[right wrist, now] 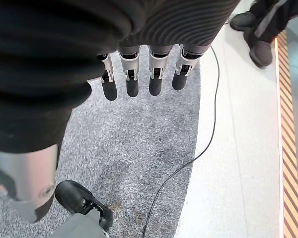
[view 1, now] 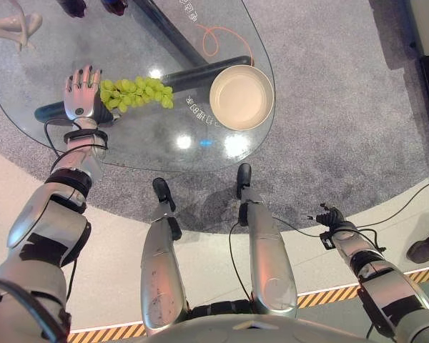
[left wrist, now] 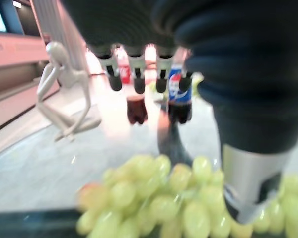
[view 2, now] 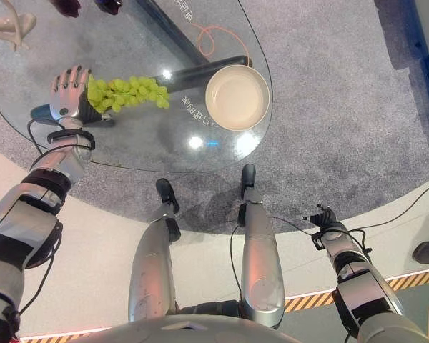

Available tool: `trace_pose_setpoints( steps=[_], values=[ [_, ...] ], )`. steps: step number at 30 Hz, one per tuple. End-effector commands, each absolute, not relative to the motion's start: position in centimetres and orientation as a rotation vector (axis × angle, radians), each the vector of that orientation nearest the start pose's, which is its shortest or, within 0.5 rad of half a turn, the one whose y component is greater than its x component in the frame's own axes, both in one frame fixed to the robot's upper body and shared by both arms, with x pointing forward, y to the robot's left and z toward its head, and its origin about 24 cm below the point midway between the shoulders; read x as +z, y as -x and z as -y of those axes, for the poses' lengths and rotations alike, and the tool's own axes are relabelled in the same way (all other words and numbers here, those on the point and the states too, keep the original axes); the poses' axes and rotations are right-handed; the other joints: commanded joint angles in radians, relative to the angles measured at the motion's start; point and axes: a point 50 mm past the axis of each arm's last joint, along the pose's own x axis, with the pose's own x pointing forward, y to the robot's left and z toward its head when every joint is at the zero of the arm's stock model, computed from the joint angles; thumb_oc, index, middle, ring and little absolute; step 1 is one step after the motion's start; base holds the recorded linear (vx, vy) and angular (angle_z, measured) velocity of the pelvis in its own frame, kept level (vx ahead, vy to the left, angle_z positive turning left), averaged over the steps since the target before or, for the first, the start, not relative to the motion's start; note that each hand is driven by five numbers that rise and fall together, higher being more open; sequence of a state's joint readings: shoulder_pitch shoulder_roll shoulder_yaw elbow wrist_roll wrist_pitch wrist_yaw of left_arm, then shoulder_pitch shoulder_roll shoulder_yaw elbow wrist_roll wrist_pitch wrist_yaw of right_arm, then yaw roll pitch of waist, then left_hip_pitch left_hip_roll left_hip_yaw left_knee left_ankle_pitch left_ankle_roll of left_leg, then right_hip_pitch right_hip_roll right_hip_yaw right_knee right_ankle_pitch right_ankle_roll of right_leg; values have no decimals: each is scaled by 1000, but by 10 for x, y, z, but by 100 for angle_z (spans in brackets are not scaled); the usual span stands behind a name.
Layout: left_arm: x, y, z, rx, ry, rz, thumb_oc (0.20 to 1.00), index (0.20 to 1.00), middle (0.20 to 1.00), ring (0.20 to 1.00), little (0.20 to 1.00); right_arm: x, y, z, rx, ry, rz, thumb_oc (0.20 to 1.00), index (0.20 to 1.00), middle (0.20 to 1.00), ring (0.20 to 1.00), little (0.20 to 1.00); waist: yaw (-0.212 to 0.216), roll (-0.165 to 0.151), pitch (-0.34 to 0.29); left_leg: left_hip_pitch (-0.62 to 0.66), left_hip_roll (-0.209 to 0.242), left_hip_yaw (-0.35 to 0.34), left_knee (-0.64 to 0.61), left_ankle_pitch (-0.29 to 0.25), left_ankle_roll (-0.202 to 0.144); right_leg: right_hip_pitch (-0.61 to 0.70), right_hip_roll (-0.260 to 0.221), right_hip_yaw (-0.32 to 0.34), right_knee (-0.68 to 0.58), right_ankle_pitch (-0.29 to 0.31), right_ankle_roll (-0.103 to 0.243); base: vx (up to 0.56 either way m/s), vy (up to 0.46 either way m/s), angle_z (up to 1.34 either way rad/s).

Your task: Pick up fruits into the plate

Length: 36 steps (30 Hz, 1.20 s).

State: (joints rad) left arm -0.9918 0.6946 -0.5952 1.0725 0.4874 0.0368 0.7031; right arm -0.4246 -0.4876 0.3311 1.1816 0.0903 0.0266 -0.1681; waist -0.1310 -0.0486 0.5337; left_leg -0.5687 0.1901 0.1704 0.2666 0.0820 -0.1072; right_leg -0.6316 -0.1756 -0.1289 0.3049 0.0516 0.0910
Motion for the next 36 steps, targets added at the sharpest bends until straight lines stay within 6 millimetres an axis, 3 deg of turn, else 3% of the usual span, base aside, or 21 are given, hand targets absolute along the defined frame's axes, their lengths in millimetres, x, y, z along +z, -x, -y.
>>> trace_pose_setpoints(
  steps=[1, 7, 14, 18, 21, 31, 32, 36],
  values=[
    [212, -379, -294, 788, -1451, 369, 1000, 1000, 1000, 1000, 1000, -73, -231, 302, -225, 641, -814, 1000, 1000, 1000, 1000, 1000, -6, -44, -14, -73, -70, 19, 145, -148, 29, -24, 76, -4, 88, -89, -19, 0, 0, 0],
    [227, -381, -295, 824, -1441, 363, 1000, 1000, 1000, 1000, 1000, -78, -226, 298, -211, 638, -814, 1000, 1000, 1000, 1000, 1000, -22, -53, -14, -94, -62, 26, 158, -152, 27, -44, 78, -2, 91, -85, -18, 0, 0, 0],
    [228, -384, -304, 817, -1507, 236, 1000, 1000, 1000, 1000, 1000, -73, -230, 299, -235, 634, -775, 1000, 1000, 1000, 1000, 1000, -46, -62, -14, -134, -60, 24, 179, -158, 26, -83, 84, 14, 93, -75, -19, 9, 5, -1],
    [222, -384, -312, 777, -1557, 125, 1000, 1000, 1000, 1000, 1000, -65, -236, 301, -267, 623, -730, 1000, 1000, 1000, 1000, 1000, -54, -63, -14, -156, -64, 23, 178, -154, 27, -106, 91, 19, 88, -67, -20, 7, 4, -1],
    [208, -384, -319, 694, -1581, -68, 1000, 1000, 1000, 1000, 1000, -59, -242, 302, -273, 632, -705, 1000, 1000, 1000, 1000, 1000, -60, -61, -14, -172, -67, 20, 178, -150, 25, -124, 93, 23, 86, -61, -19, 4, 10, -1],
    [180, -382, -325, 498, -1672, -343, 1000, 1000, 1000, 1000, 1000, -38, -259, 305, -296, 638, -613, 1000, 1000, 1000, 1000, 1000, -74, -51, -14, -223, -66, 23, 180, -141, 24, -179, 86, 24, 81, -45, -14, 11, 12, -2],
    [174, -380, -327, 487, -1681, -372, 1000, 1000, 1000, 1000, 1000, -37, -259, 306, -298, 635, -607, 1000, 1000, 1000, 1000, 1000, -71, -47, -14, -209, -63, 13, 194, -178, 16, -165, 90, 26, 95, -77, -6, 73, 20, -5],
    [169, -375, -334, 509, -1733, -428, 1000, 1000, 1000, 1000, 1000, -27, -266, 306, -309, 606, -558, 1000, 1000, 1000, 1000, 1000, -72, -52, -14, -223, -60, 11, 203, -177, 12, -174, 88, 23, 93, -72, -6, 18, 4, -1]
  ],
)
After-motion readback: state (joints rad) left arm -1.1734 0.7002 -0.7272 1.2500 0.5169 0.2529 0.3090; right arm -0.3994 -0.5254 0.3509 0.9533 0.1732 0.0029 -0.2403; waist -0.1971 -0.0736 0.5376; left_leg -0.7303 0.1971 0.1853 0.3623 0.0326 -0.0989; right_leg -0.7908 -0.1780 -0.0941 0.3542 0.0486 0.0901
